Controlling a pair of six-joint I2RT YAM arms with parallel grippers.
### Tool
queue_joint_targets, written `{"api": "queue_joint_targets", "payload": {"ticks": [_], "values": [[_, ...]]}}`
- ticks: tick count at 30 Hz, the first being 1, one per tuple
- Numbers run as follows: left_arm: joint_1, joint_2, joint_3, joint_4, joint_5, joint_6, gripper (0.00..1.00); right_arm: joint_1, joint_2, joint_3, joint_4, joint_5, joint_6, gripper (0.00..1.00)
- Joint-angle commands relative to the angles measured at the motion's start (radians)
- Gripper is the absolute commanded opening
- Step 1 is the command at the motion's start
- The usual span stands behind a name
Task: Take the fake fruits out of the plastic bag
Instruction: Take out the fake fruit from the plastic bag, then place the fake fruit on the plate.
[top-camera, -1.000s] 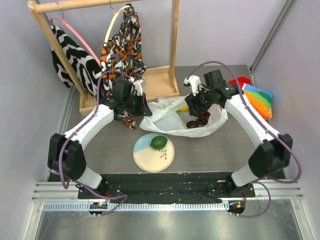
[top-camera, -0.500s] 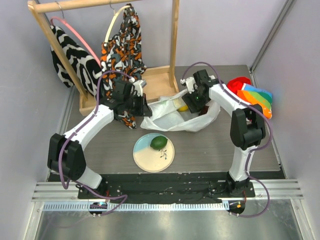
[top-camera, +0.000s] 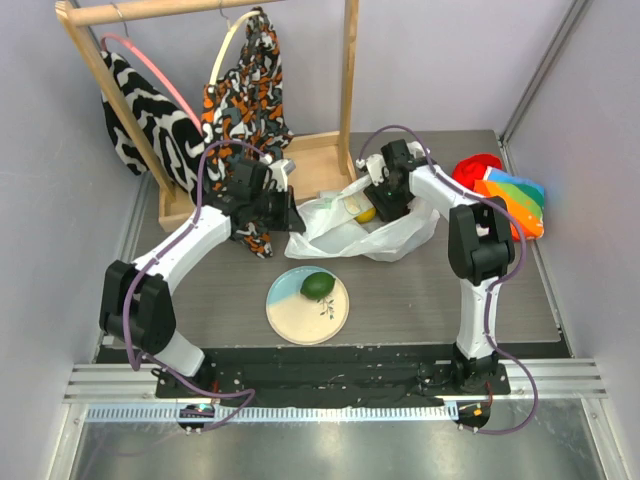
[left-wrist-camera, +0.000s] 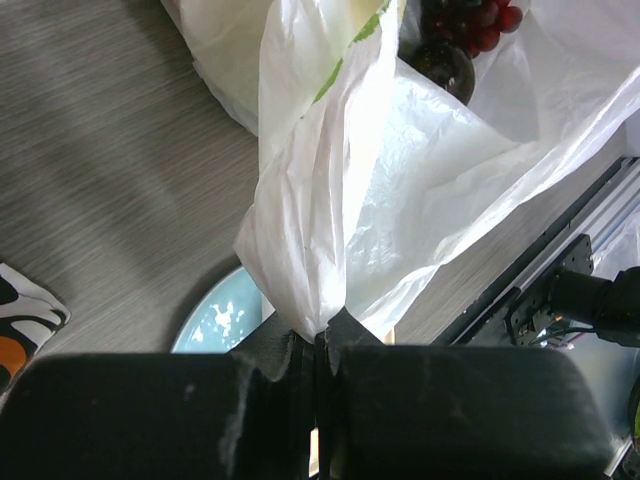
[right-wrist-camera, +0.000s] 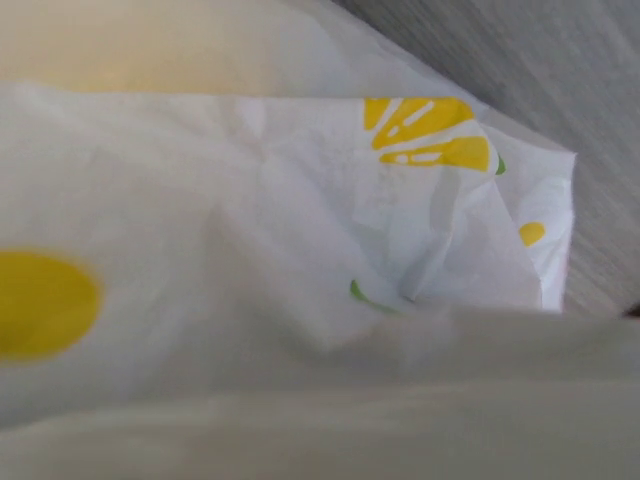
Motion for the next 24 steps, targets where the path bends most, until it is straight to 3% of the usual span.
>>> {"api": "queue_joint_targets", "payload": {"ticks": [1, 6, 15, 18, 24], "values": [[0.002, 0.021, 0.063, 0.039, 0.021, 0.01, 0.0, -0.018, -0.168, -0.023, 0.051, -0.084, -0.038, 0.41], [0.002, 0.05, 0.109, 0.042, 0.02, 0.016, 0.0, -0.02, -0.467, -0.147, 0.018, -0.263, -0.091, 0.38], [-0.002, 0.055, 0.155, 0.042, 0.015, 0.026, 0.0, -0.003, -0.747, -0.327, -0.182, -0.539, -0.202, 0.38], [-0.002, 0.044, 0.166, 0.033, 0.003, 0.043, 0.0, 0.101, -0.797, -0.362, -0.234, -0.584, -0.286, 0.38], [-0.001, 0.031, 0.181, 0.005, -0.028, 0.092, 0.0, 0.448, -0.798, -0.457, -0.217, -0.486, -0.475, 0.4]]}}
